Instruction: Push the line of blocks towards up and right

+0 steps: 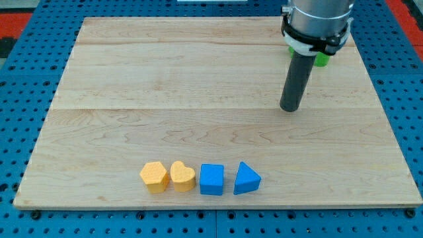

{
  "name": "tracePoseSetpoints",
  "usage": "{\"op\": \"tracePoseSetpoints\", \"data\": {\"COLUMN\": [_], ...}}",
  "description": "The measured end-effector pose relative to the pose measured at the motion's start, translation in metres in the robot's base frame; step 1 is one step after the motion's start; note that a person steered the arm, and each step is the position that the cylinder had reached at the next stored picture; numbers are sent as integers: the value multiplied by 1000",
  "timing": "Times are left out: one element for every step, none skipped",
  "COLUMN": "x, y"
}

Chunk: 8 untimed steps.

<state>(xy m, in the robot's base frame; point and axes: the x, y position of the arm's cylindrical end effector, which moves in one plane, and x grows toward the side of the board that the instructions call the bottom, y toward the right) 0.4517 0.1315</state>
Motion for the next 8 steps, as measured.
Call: {"op": "tracePoseSetpoints", "data": {"x": [15, 15, 13, 10, 38, 108, 136, 132], "y": [0, 0, -59, -169, -255, -280, -281, -231]}}
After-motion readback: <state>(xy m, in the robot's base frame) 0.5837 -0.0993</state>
